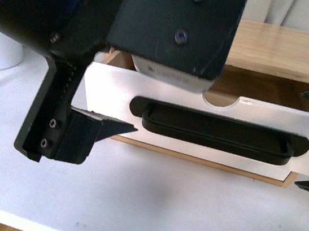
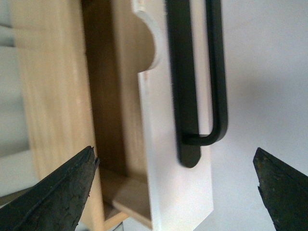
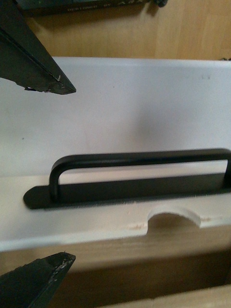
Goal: Pull drawer
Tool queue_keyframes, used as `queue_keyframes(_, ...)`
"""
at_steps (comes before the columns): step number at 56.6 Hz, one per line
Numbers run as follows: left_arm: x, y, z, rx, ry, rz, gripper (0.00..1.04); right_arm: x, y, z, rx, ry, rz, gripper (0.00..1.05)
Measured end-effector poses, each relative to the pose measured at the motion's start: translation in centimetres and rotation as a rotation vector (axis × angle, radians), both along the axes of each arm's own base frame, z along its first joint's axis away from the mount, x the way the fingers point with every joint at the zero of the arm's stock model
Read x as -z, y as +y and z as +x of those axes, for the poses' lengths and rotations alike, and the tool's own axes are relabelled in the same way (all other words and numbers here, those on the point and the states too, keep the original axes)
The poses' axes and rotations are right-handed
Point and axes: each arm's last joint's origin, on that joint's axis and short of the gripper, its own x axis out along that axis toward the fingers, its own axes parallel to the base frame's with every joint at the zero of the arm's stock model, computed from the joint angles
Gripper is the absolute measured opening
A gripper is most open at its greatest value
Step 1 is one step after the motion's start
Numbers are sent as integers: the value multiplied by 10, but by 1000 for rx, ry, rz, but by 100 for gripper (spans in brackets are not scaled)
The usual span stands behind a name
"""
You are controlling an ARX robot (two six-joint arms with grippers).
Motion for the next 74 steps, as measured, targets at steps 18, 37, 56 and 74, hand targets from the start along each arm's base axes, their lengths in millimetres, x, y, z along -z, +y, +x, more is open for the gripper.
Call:
queue_keyframes(18, -18, 45, -36, -159, -182, -326, 99, -30, -34, -26, 154, -228, 170, 96)
queue_keyframes(37, 13, 122, -99, -526, -305, -656, 99, -13, -75, -89, 450, -377, 401, 96)
queue_keyframes(56, 48, 154, -146, -902, -285, -1073, 99, 15, -94, -132, 782, -409, 621, 96)
queue_keyframes(74, 57, 146, -151, -1021, -66, -1370, 60, 28, -83, -135, 1025, -385, 832, 62)
